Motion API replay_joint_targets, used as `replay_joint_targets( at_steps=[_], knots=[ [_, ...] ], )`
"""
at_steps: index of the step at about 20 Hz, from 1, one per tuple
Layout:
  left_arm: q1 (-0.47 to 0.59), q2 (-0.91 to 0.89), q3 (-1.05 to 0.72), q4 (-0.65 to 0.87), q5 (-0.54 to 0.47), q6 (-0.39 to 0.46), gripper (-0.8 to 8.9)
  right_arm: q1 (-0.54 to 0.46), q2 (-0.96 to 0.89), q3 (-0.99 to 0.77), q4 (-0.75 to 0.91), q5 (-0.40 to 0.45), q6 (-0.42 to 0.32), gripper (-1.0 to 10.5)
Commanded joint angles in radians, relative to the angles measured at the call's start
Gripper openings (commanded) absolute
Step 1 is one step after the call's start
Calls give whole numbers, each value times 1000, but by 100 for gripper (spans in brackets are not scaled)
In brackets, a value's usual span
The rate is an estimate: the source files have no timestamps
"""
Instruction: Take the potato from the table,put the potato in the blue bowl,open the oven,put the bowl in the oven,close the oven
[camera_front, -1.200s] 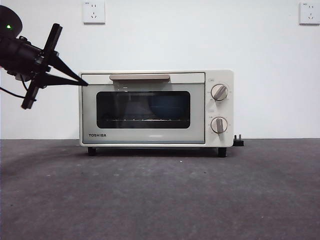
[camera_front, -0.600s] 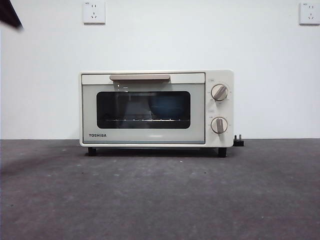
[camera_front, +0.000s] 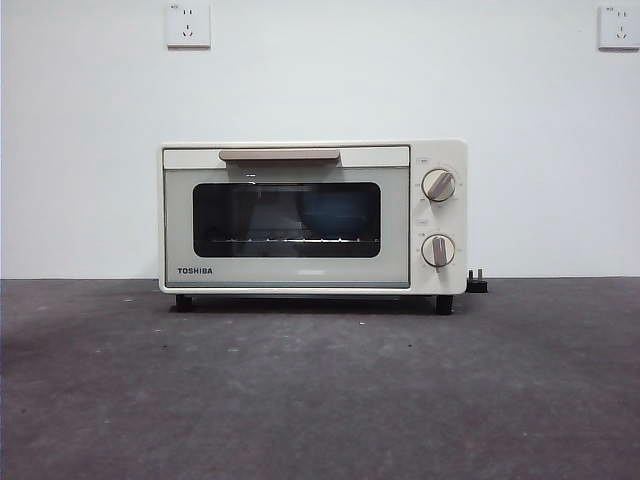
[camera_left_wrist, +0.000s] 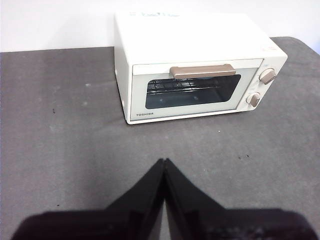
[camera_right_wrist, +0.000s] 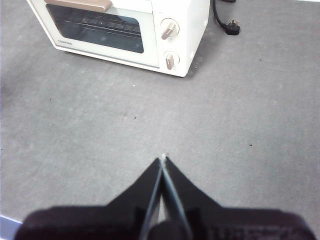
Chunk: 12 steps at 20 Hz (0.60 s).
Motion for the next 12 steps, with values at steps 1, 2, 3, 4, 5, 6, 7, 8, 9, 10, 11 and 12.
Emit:
replay_joint_targets(
  at_steps=[1,2,3,4,5,6,7,8,9,10,11,12],
  knots=[
    [-2,16,1,5,-4,11,-4,0,0,-7,0,2,10,1],
    [-2,30,0,7,-3,11,-4,0,0,-7,0,2,10,1],
    [-5,43,0,8,-5,11,-4,0,0,-7,0,2,10,1],
    [-3,56,0,10,-10,11,-4,0,0,-7,0,2,10,1],
    [2,62,0,10,-11,23,-4,0,-1,-7,0,2,10,1],
    [3,57,-5,24,-10,108,-4,0,-1,-7,0,2,10,1],
    [2,40,-21,42,-9,149,-4,0,0,-7,-1,2,10,1],
    [2,13,-61,87,-11,192,-4,0,0,-7,-1,2,10,1],
    [3,-12,-113,156,-11,211,-4,0,-1,-7,-2,2,10,1],
    [3,-53,-199,267,-11,212,-4,0,-1,-7,-3,2,10,1],
    [3,-92,-280,365,-11,211,-4,0,0,-7,-7,2,10,1],
    [3,-140,-380,471,-11,207,-4,0,-1,-7,-16,2,10,1]
  ],
)
